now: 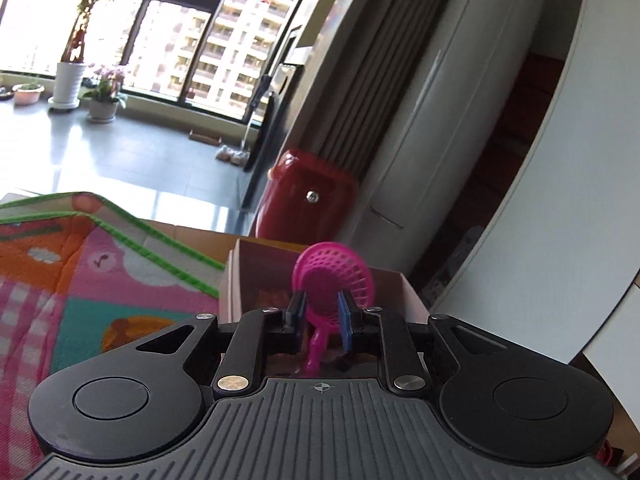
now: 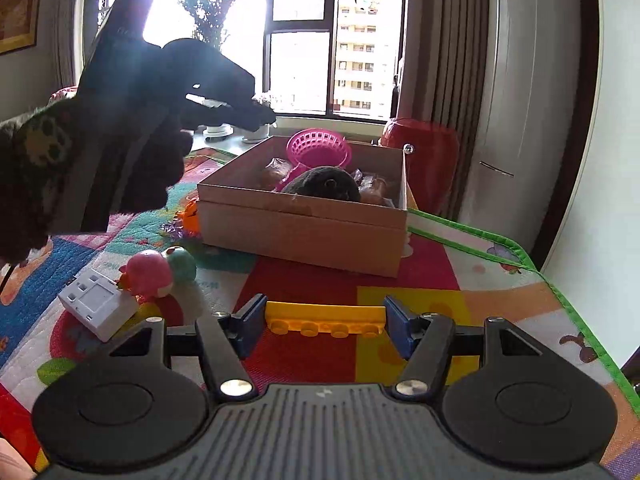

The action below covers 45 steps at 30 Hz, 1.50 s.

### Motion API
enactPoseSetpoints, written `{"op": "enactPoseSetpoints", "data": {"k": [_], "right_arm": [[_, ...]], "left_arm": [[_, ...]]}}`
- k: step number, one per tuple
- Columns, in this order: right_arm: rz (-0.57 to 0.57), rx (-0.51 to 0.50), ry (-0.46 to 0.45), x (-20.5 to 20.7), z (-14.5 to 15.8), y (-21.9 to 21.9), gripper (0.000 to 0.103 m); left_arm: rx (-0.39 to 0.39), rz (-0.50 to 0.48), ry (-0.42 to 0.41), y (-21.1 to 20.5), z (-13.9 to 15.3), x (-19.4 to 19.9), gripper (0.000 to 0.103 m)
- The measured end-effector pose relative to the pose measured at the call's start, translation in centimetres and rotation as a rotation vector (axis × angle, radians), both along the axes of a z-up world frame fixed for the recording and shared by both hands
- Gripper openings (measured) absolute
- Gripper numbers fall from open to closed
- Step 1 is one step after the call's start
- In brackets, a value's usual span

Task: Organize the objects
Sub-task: 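Drop the pink strainer into the box with the left tool while the right regrasps the yellow brick, then lower the yellow brick into the pink box and open the right tool, then grasp the orange ball with the left tool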

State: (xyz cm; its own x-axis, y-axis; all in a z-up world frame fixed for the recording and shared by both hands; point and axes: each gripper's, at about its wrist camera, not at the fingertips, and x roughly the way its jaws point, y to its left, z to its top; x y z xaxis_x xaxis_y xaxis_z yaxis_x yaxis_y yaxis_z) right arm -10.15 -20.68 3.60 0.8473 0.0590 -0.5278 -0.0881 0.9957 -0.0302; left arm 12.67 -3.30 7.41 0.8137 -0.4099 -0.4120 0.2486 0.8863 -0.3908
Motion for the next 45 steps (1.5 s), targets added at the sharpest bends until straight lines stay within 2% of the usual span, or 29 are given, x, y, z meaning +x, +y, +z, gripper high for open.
{"op": "enactPoseSetpoints", "data": {"k": [3,7,10,14,17,18,20,21,23,25,28,34,38,40,42,45], "right_arm": [[-0.012,0.000,0.017,0.3,-0.1,-0.5,0.063],[-0.006,0.037,0.008,1.1,1.3,-1.2,0.063],[0.013,0.039,-0.052,3.0,4.4,-1.1,0.063],[0.034,0.062,-0.162,7.7,9.5,0.0,0.063],[0.046,0.115,-0.147,12.2,11.6,0.7,0.087],[0.017,0.111,-0.154,12.9,11.7,1.0,0.087],[-0.002,0.079,-0.156,13.2,11.3,1.5,0.087],[0.002,0.079,-0.155,12.8,10.7,1.6,0.091],[0.007,0.077,-0.131,11.4,8.8,1.4,0.098],[0.001,0.040,-0.102,9.7,6.4,1.3,0.098],[-0.029,0.004,-0.042,7.4,2.5,1.0,0.098],[-0.078,0.099,0.064,5.7,-2.2,0.2,0.098],[-0.079,0.130,0.060,5.4,-2.7,-0.4,0.098],[-0.063,0.133,0.064,5.7,-2.6,-0.6,0.098],[-0.059,0.133,0.055,5.7,-2.5,-0.5,0.099],[-0.061,0.153,0.041,5.5,-2.3,-0.8,0.102]], "left_arm": [[-0.019,0.014,-0.011,3.1,-0.5,-2.8,0.019],[0.086,-0.005,-0.034,6.1,-1.0,-7.4,0.019],[0.119,-0.044,-0.006,7.8,-1.9,-10.1,0.019],[0.099,-0.023,0.059,9.8,-3.7,-11.2,0.019],[0.103,0.005,0.091,10.6,-4.3,-11.4,0.019],[0.122,0.006,0.090,10.8,-4.5,-11.7,0.019],[0.156,-0.007,0.086,10.8,-4.6,-12.3,0.019],[0.167,-0.016,0.083,10.6,-4.7,-12.6,0.019],[0.177,-0.039,0.080,10.3,-4.9,-12.3,0.019],[0.175,-0.059,0.083,9.9,-5.0,-11.6,0.019],[0.142,-0.058,0.095,9.2,-4.9,-9.7,0.019],[0.040,-0.013,0.147,8.1,-4.0,-4.5,0.019],[0.012,0.000,0.183,7.5,-3.5,-0.6,0.019],[0.012,0.007,0.230,7.2,-3.9,1.5,0.019],[0.035,0.025,0.282,6.7,-4.9,3.3,0.019],[0.090,0.019,0.312,6.1,-6.3,4.0,0.019]]}}
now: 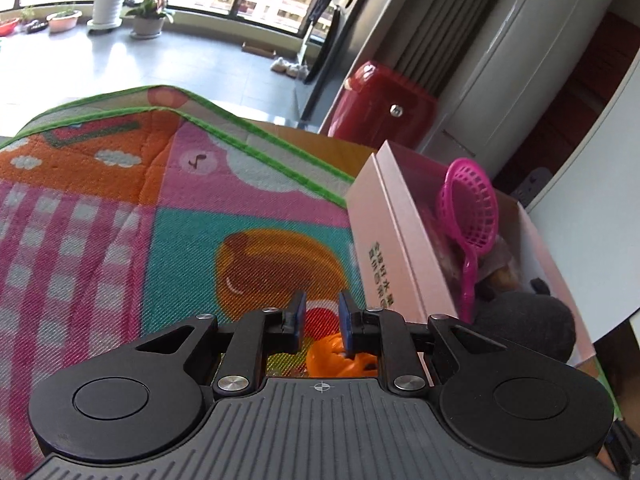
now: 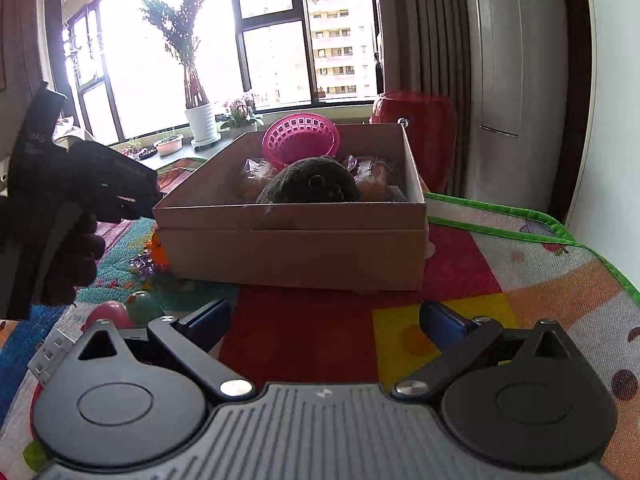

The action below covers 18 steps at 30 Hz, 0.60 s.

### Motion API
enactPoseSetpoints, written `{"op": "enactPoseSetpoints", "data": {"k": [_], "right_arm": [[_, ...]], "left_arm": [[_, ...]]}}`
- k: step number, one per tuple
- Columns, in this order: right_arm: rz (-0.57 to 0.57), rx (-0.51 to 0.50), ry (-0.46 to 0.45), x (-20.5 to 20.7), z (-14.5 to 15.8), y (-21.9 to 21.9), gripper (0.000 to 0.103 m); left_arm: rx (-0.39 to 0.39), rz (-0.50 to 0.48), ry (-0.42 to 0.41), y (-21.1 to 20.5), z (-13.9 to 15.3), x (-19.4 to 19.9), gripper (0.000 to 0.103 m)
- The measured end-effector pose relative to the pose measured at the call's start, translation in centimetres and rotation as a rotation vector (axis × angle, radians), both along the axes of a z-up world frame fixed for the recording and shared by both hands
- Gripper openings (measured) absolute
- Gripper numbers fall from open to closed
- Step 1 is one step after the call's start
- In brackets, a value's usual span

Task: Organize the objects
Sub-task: 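Grasp the orange ball with the left tool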

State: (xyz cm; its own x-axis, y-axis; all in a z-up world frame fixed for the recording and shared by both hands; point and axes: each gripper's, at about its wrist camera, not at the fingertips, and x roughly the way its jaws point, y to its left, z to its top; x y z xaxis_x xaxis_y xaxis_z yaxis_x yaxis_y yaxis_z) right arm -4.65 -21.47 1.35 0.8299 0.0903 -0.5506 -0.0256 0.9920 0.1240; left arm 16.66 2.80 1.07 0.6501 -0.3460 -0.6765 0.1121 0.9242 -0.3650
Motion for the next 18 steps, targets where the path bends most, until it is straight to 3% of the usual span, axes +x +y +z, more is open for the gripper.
{"op": "enactPoseSetpoints", "data": {"k": [5,9,15,18], "right_arm": [[0.001,0.022,-0.002,0.2,0.2,-0.4,0.103],[0.003,0.026,0.004,0.5,0.0,-0.3,0.103],[0.001,0.039,0.007,0.6,0.0,-0.5,0.103],[0.002,0.036,0.009,0.6,-0.1,-0.5,0.103]], "left_arm": [[-0.019,-0.085,-0.029,0.0,-0.1,-3.2,0.019],[0.017,-0.145,-0.054,0.2,0.0,-6.7,0.019],[-0.024,-0.178,-0.158,1.1,2.1,-11.8,0.019],[0.037,-0.195,-0.145,0.0,2.5,-12.7,0.019]]}}
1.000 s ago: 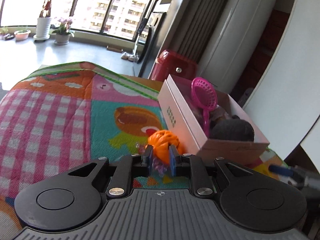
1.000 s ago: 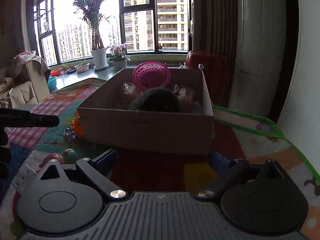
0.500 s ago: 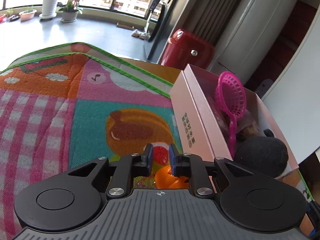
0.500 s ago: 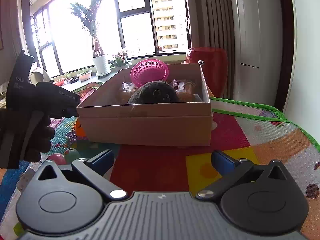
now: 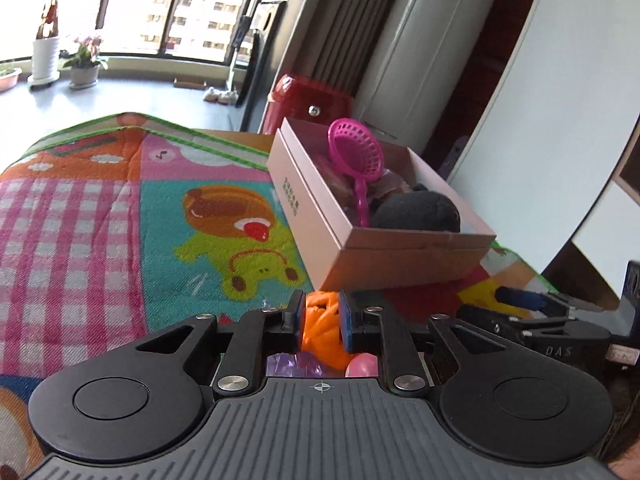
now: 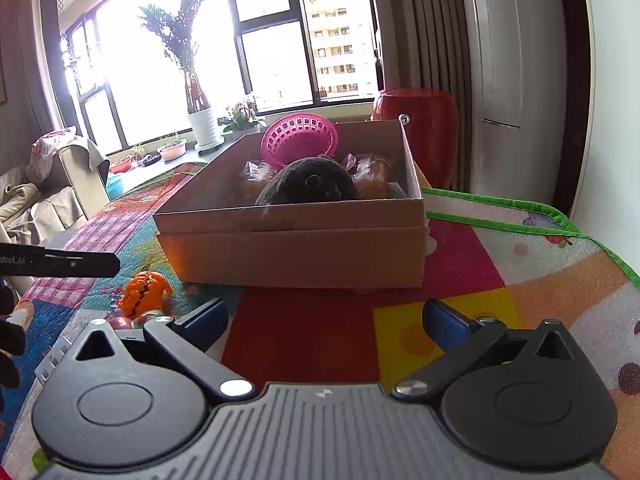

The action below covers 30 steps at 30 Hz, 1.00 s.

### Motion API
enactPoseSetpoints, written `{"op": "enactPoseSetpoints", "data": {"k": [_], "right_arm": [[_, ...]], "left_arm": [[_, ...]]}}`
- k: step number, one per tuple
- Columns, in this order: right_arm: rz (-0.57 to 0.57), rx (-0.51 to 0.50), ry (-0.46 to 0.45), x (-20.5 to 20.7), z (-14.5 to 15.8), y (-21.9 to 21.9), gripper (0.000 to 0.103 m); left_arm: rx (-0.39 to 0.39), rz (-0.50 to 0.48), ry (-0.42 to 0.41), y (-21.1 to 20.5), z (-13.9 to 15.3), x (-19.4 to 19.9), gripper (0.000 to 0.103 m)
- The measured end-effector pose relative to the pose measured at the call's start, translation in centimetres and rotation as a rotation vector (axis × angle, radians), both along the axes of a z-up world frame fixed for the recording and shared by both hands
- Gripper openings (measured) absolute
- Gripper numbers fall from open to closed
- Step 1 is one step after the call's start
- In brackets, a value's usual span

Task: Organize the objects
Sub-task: 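Grasp the orange ball with the left tool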

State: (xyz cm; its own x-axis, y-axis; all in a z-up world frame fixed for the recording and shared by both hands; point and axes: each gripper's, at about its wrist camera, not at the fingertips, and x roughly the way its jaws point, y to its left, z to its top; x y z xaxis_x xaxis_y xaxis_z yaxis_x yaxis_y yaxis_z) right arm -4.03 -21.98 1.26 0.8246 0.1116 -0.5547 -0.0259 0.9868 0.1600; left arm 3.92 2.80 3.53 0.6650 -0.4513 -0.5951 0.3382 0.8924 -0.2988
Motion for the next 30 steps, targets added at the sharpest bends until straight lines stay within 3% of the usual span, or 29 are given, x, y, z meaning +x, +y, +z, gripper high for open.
{"op": "enactPoseSetpoints", "data": {"k": [4,8,13,17,20,22,23,24,27,30], "right_arm": [[-0.005,0.000,0.004,0.0,0.0,0.0,0.103],[-0.013,0.004,0.006,0.1,0.0,-0.2,0.103],[-0.071,0.060,-0.006,-0.1,0.0,-1.4,0.103],[-0.090,0.154,0.013,0.1,-0.2,-3.0,0.103],[-0.086,0.212,0.027,0.2,-0.5,-3.9,0.103],[-0.082,0.247,0.029,0.2,-0.6,-4.4,0.103],[-0.079,0.262,0.030,0.2,-0.6,-4.6,0.103],[-0.077,0.273,0.031,0.3,-0.6,-4.8,0.103],[-0.075,0.292,0.035,0.2,-0.7,-5.1,0.103],[-0.074,0.297,0.034,0.2,-0.8,-5.1,0.103]], "left_arm": [[0.115,0.015,-0.005,-1.8,-0.3,-0.7,0.019],[0.125,-0.033,-0.055,-3.3,0.3,-1.9,0.020],[0.163,-0.240,-0.065,-7.2,0.8,-4.2,0.020],[0.274,-0.406,-0.031,-11.1,-1.1,-5.8,0.021],[0.329,-0.452,-0.055,-12.8,-2.0,-6.5,0.029],[0.296,-0.474,-0.021,-13.1,-2.0,-6.2,0.045],[0.261,-0.490,0.003,-13.0,-2.0,-6.0,0.060],[0.243,-0.498,0.017,-12.9,-2.0,-5.8,0.065],[0.285,-0.506,-0.010,-13.0,-1.8,-6.2,0.061],[0.351,-0.434,-0.141,-12.7,-0.5,-7.3,0.061]]}}
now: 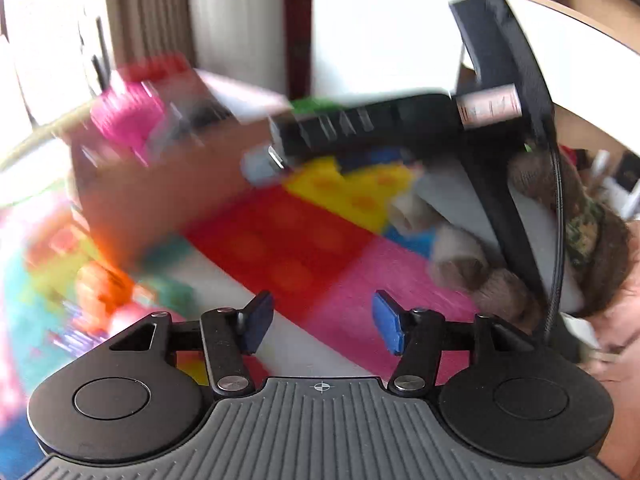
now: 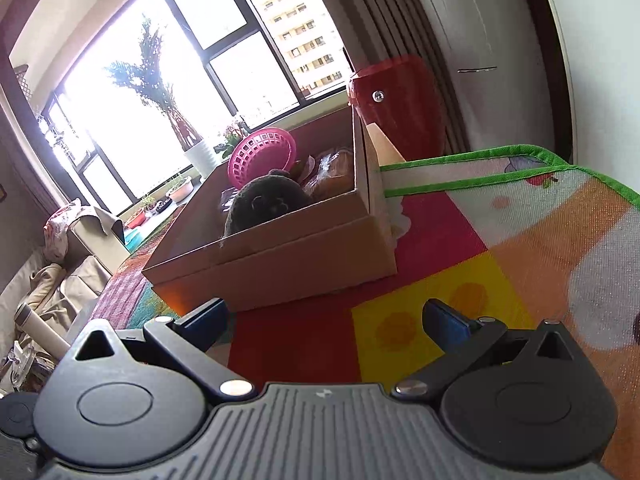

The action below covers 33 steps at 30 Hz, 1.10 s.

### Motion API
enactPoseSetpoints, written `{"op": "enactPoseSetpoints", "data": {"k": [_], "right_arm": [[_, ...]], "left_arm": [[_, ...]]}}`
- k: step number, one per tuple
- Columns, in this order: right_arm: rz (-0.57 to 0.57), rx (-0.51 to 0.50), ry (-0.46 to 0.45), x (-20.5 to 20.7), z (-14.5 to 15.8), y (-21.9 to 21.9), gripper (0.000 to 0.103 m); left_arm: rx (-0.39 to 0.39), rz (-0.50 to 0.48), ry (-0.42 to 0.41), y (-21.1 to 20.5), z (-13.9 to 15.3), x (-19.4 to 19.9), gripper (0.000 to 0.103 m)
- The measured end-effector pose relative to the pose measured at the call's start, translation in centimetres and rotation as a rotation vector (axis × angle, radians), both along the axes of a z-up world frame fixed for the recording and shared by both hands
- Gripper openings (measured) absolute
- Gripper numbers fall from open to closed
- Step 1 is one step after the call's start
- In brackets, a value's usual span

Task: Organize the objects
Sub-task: 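Grasp the orange ball with the left tool, then drop the orange ball into the box with the left tool while the right carries the purple star in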

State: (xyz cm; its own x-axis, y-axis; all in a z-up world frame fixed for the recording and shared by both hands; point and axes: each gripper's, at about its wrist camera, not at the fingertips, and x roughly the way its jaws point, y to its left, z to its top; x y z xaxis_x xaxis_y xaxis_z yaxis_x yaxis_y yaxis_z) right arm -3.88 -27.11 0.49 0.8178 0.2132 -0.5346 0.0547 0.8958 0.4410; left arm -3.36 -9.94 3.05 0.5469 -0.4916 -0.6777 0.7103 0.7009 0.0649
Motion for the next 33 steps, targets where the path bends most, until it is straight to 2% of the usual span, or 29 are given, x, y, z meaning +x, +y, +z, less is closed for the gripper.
{"op": "enactPoseSetpoints", "data": {"k": [2,4,7,10,12,17,20,22,23,26,28,30,33], "right_arm": [[0.003,0.005,0.001,0.0,0.0,-0.1,0.103],[0.004,0.007,0.002,0.1,-0.1,-0.2,0.103],[0.002,0.009,-0.001,0.1,0.0,-0.2,0.103],[0.001,0.009,-0.003,0.1,-0.1,-0.1,0.103],[0.001,0.010,0.001,0.1,-0.1,-0.1,0.103],[-0.002,0.015,0.001,0.0,-0.1,-0.2,0.103],[-0.002,0.013,0.001,0.0,-0.1,-0.2,0.103],[-0.002,0.011,0.003,0.1,-0.1,-0.2,0.103],[-0.003,0.010,0.004,0.1,-0.1,-0.2,0.103],[-0.005,0.009,0.008,0.1,-0.1,-0.2,0.103],[-0.006,0.003,0.013,0.1,-0.1,0.0,0.103],[-0.010,-0.020,0.018,0.1,0.0,0.3,0.103],[0.014,-0.115,0.032,0.2,0.4,2.0,0.103]], "left_arm": [[0.040,0.062,-0.095,0.5,0.8,-0.2,0.061],[0.074,0.155,-0.132,1.1,1.1,0.7,0.061],[0.053,0.350,-0.086,2.9,0.8,3.4,0.061],[-0.012,0.460,-0.007,4.3,0.1,6.0,0.064],[-0.047,0.495,0.020,4.6,-0.1,7.2,0.065],[-0.024,0.539,0.073,5.4,-1.2,9.2,0.062],[-0.032,0.541,0.068,6.3,-1.1,9.0,0.061],[-0.042,0.535,0.060,6.6,-1.1,8.7,0.057],[-0.046,0.530,0.053,6.8,-1.1,8.6,0.051],[-0.144,0.514,0.083,7.9,-0.6,7.7,0.051],[-0.224,0.517,0.068,9.3,0.1,6.7,0.051],[-0.272,0.567,0.010,11.2,0.9,5.7,0.051],[-0.345,0.680,-0.044,15.2,1.4,4.5,0.051]]}}
